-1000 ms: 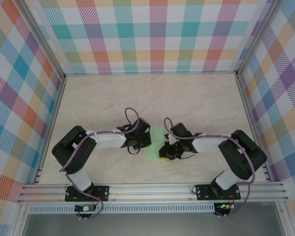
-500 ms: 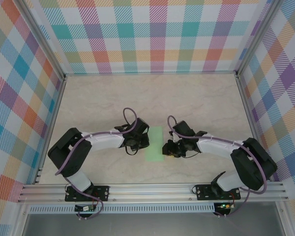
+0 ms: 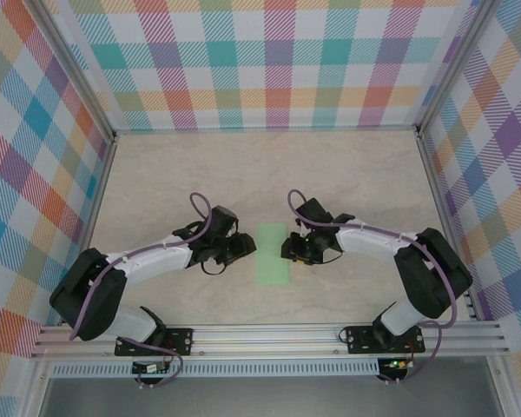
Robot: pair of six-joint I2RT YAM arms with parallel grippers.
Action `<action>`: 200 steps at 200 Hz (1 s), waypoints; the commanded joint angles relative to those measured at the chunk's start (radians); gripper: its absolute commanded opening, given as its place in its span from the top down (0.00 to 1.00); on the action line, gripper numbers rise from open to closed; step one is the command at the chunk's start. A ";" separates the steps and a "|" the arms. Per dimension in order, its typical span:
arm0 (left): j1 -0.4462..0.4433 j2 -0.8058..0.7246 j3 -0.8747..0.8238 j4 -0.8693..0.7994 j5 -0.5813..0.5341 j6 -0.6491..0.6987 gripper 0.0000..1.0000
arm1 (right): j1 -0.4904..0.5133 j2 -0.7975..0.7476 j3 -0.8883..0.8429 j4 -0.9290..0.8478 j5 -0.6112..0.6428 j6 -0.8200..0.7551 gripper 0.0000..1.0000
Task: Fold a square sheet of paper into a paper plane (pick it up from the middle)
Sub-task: Fold the square sheet of paper in half at the center of the table, then fold the triangle a second time at the center of the table.
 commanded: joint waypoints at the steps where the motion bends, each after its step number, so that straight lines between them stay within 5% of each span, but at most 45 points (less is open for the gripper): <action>1: 0.006 0.010 -0.003 0.074 0.070 -0.017 0.54 | 0.000 0.025 0.038 0.001 -0.038 0.013 0.62; 200: 0.007 0.111 -0.002 0.124 0.103 -0.034 0.52 | 0.001 0.158 0.033 -0.025 0.000 0.002 0.64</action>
